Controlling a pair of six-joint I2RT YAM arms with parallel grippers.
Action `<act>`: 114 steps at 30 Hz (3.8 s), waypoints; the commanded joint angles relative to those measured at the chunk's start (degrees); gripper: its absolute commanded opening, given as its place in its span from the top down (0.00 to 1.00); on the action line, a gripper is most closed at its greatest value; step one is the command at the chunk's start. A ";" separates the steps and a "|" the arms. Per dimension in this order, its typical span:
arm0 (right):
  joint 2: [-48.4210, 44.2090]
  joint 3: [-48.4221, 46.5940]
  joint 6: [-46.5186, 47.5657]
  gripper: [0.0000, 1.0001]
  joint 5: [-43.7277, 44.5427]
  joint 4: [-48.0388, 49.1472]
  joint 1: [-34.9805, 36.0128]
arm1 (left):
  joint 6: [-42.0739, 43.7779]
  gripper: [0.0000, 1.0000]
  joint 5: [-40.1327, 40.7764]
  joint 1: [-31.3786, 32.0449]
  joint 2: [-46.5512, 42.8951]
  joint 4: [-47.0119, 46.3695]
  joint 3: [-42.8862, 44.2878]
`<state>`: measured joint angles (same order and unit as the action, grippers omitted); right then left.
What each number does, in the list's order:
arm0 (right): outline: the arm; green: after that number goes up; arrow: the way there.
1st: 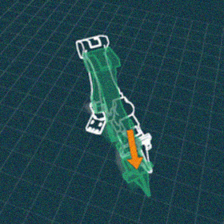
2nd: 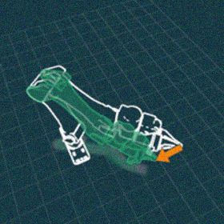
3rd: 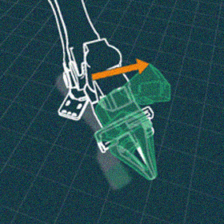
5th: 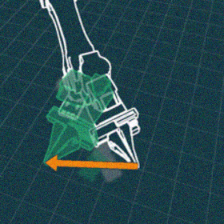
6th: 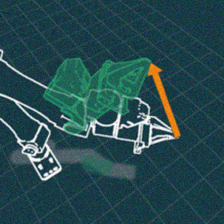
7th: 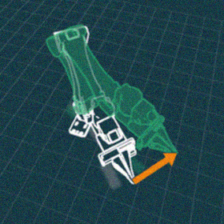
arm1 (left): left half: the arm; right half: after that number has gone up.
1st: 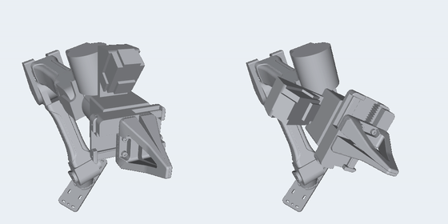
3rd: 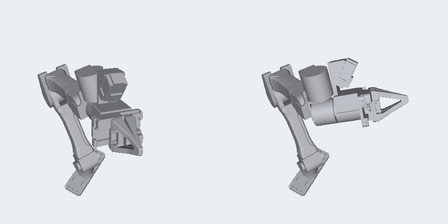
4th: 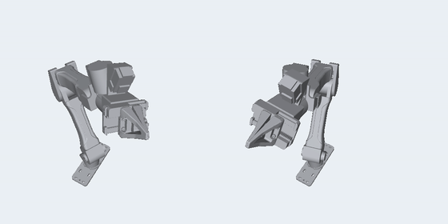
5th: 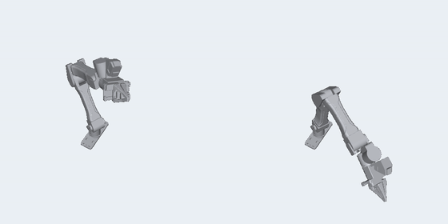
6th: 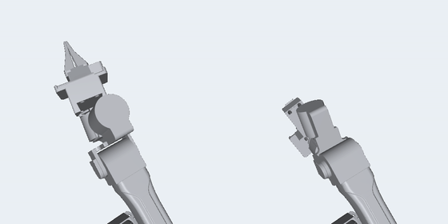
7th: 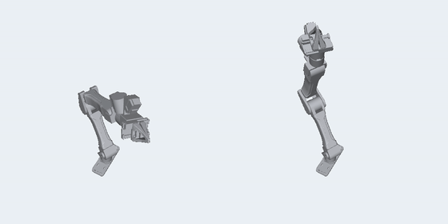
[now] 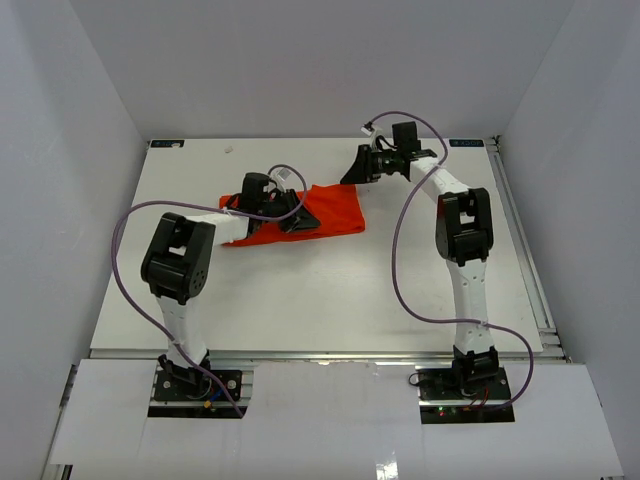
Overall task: Fold and stack the t-shirts
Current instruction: Fold the tshirt
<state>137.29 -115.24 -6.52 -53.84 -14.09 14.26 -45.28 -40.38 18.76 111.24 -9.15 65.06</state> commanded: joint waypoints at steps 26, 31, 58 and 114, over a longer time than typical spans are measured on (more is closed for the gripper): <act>5.27 0.81 -6.57 0.66 3.66 3.98 -1.78 | 5.20 0.73 3.99 -4.35 1.09 2.38 -5.21; 1.41 0.45 -2.89 0.65 1.38 2.05 -1.96 | 5.02 0.71 3.91 -4.35 -5.67 4.31 -4.24; -27.33 22.51 36.06 0.00 6.65 -1.92 -5.47 | 23.30 0.02 35.82 -18.67 -18.27 34.11 -1.08; -32.53 29.64 32.37 0.00 7.17 -2.26 -8.46 | 18.65 0.92 16.21 -21.58 -13.59 31.56 8.15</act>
<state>107.81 -85.84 25.91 -46.22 -17.89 6.28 -23.79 -21.12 -4.05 103.90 21.78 70.15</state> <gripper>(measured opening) 0.998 0.168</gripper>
